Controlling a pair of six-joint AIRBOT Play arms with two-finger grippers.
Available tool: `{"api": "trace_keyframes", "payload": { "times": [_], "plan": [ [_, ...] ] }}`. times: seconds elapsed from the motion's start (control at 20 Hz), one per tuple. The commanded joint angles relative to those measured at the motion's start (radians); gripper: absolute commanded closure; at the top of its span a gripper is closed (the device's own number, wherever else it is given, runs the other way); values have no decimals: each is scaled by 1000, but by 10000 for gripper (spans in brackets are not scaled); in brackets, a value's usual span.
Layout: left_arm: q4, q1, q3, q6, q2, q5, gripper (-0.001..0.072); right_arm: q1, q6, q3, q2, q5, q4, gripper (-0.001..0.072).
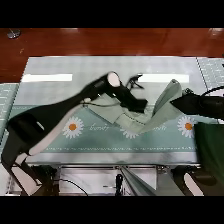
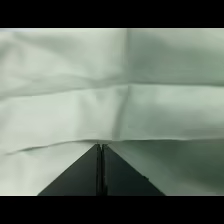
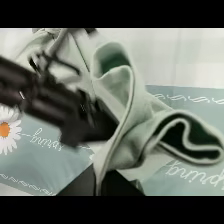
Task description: Fold the shirts.
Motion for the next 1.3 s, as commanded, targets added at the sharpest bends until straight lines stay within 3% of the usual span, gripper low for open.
{"api": "trace_keyframes", "payload": {
  "times": [0.0,0.2,0.4,0.7,0.85,0.9,0.95,1.0,1.1,1.25],
  "plan": [
    [-8,238,29,-51,48,-57,684,3,10,2,-10,-7,37,691],
    [-8,561,27,-21,220,-137,683,147,-61,48,-143,-153,160,691],
    [-8,777,-22,78,489,-161,683,367,-61,255,-473,-306,159,691],
    [-8,822,-553,192,1027,29,683,534,2,740,-1052,-316,163,691],
    [-8,813,-772,156,1147,141,683,580,50,864,-1229,-363,194,690],
    [-8,805,-811,154,1151,151,683,591,66,883,-1272,-381,224,599],
    [-8,798,-835,155,1144,152,683,593,65,898,-1309,-371,306,362],
    [-8,794,-851,158,1132,152,683,592,29,910,-1331,-340,401,63],
    [-8,793,-857,158,1100,153,683,557,-45,933,-1333,-228,505,79],
    [-8,793,-857,159,1067,150,683,404,-42,953,-1224,-5,482,80]
  ]
}}
